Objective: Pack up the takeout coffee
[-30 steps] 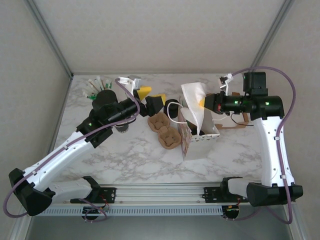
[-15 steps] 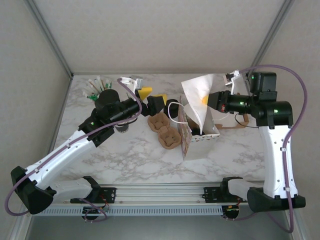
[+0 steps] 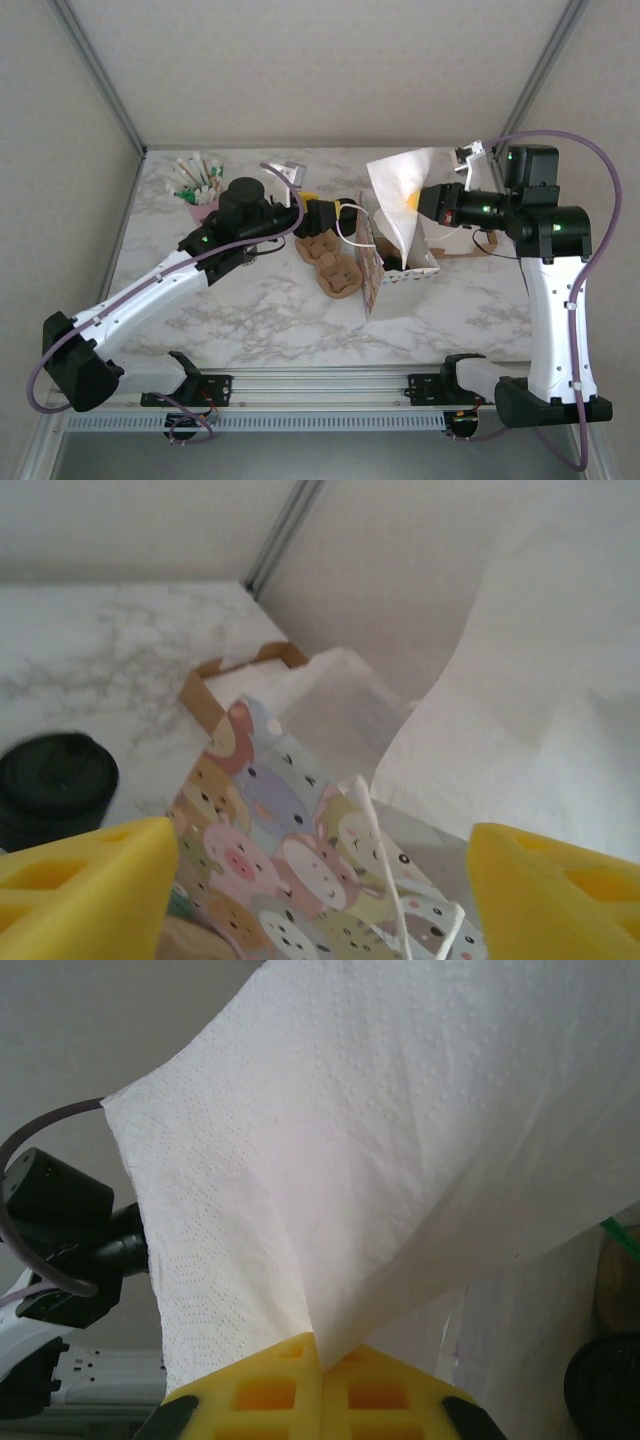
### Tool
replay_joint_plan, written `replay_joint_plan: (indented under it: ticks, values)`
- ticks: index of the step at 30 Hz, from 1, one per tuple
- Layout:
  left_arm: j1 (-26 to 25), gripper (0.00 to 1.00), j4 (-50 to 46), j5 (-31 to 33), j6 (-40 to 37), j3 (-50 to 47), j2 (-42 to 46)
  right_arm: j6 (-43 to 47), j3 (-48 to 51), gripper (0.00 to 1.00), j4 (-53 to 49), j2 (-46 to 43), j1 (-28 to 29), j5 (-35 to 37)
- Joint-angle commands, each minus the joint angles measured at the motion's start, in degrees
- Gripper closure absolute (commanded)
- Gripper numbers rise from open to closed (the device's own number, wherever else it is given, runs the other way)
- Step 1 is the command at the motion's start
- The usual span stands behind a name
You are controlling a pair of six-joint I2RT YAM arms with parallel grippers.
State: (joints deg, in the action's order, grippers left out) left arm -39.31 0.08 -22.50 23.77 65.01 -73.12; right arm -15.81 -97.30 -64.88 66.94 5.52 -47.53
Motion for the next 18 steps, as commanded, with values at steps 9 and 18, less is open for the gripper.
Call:
replay_joint_plan:
  ticks: [9, 18]
  values:
    - [-1.77, 0.63, -0.75, -4.42, 0.84, 0.45, -1.19, 2.06, 4.04, 1.0, -2.02, 2.52, 0.49, -4.15]
    - [-1.82, 0.78, -1.06, -4.22, 0.42, 1.16, -2.36, 2.67, 8.83, 1.0, -0.66, 3.84, 1.18, -3.98]
